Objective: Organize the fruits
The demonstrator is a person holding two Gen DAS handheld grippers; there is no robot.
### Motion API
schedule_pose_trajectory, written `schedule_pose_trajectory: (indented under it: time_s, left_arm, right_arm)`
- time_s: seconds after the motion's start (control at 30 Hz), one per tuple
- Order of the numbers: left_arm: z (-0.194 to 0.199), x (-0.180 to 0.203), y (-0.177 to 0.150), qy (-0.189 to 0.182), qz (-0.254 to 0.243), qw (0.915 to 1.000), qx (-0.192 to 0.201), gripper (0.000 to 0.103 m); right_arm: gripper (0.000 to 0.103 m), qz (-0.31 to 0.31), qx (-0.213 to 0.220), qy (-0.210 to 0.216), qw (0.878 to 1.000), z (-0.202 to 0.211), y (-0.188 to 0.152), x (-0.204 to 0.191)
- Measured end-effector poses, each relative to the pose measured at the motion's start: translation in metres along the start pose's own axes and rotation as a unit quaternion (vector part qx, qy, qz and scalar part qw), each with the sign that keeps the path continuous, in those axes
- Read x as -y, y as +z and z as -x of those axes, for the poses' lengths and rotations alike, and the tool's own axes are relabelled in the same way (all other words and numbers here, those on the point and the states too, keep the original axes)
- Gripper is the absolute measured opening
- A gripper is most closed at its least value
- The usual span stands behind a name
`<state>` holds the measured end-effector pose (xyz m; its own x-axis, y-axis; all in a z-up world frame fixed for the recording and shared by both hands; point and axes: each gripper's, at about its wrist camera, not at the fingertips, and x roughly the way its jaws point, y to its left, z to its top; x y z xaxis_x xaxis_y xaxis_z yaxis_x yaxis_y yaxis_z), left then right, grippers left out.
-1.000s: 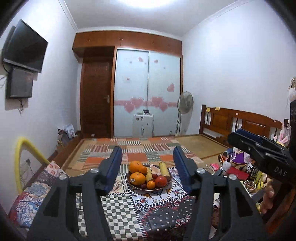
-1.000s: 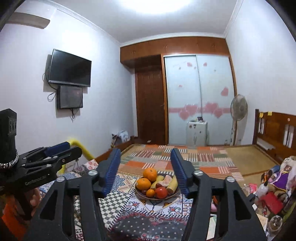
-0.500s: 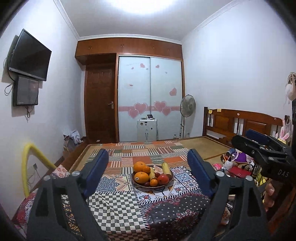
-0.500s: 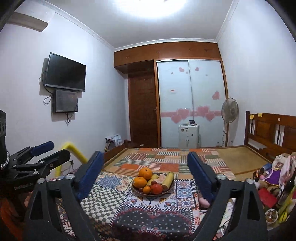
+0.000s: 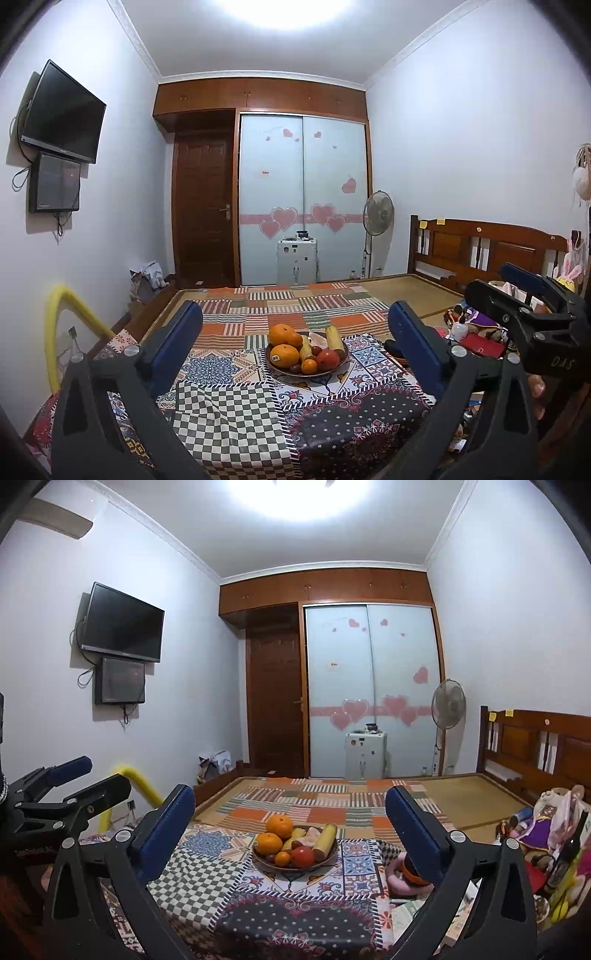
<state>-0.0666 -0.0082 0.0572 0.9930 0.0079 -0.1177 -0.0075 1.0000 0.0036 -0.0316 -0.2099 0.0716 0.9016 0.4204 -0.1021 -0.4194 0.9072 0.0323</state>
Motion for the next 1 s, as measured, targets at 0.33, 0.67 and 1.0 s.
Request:
schedule_pose_trajectory:
  time_s: [0.33,0.67,1.0]
  left_arm:
    - [-0.0015,-0.0004,-0.0025,-0.005,0.0,1.0,-0.003,0.103]
    - [0.0007,0.0005,-0.0033,-0.007,-0.003,1.0,-0.002,0.103]
    - [-0.0003,0.0004,-0.0037,-0.007,-0.004,1.0,-0.003,0.103]
  right_arm:
    - [0.103,0.003,0.001,-0.003,1.0,0.0036,0.0024,-0.0007]
    - [0.103,0.005,0.001,-0.007,1.0,0.0028,0.0038,-0.0021]
    - [0.103,0.009,0.003,-0.013,1.0,0.0027,0.0055,-0.0033]
